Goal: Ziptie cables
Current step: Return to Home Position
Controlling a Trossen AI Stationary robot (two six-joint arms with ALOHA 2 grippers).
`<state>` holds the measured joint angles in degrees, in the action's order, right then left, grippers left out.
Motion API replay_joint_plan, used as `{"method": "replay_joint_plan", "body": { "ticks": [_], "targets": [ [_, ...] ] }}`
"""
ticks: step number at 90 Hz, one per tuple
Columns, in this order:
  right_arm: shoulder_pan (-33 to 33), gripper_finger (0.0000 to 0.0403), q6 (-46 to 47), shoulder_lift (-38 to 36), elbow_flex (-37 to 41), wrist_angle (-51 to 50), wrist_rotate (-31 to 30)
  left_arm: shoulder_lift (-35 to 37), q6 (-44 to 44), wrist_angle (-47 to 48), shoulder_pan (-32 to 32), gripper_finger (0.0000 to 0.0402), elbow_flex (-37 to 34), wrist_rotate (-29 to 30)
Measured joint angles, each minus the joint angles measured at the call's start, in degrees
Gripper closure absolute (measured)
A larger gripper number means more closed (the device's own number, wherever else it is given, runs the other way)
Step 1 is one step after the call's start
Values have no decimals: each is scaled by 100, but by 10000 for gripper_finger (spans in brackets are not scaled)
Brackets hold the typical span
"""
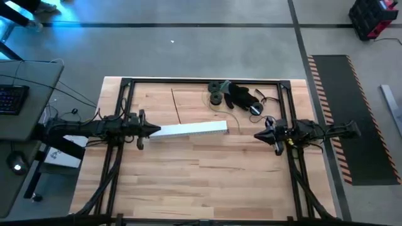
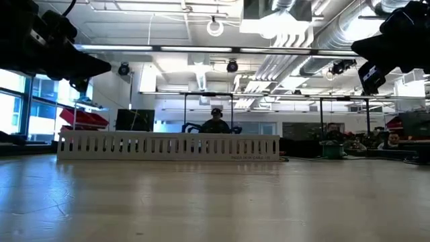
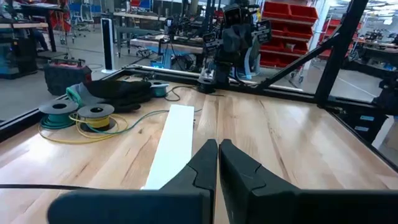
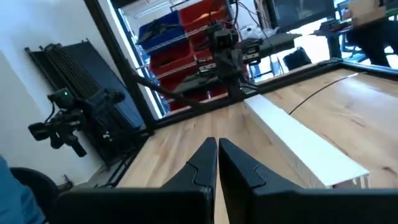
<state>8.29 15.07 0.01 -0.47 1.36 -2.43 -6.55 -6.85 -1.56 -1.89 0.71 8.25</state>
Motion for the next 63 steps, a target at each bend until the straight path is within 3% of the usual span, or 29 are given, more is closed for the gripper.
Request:
{"method": "replay_joint_plan", "body": {
  "ticks": [11,21,63],
  "targets": [
    [0,403,-1186,-2,0,-6,8,2,0,0,0,401,0,0],
    [0,403,-1586,-2,0,-5,11,2,0,0,0,401,0,0],
    [0,403,-940,26,0,-8,39,0,0,0,0,401,0,0]
  ]
}}
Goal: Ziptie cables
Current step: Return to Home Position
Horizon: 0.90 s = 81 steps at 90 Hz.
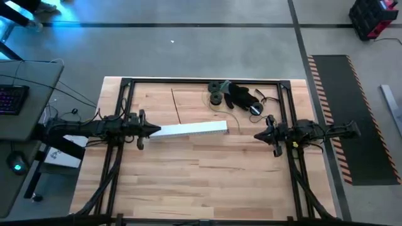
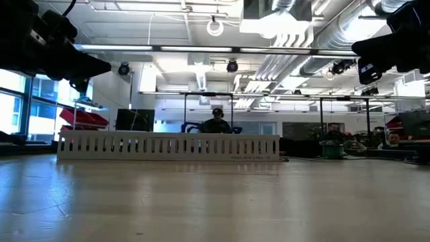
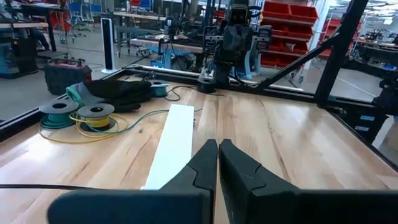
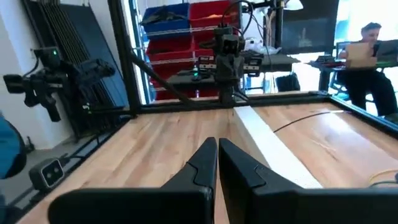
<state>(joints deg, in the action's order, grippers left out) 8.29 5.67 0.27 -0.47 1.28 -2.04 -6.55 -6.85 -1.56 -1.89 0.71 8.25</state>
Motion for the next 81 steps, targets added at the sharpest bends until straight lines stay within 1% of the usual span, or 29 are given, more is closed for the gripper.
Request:
{"method": "replay_joint_plan", "body": {
  "ticks": [81],
  "targets": [
    [0,403,33,2,0,0,-9,0,0,0,0,401,0,0]
  ]
}}
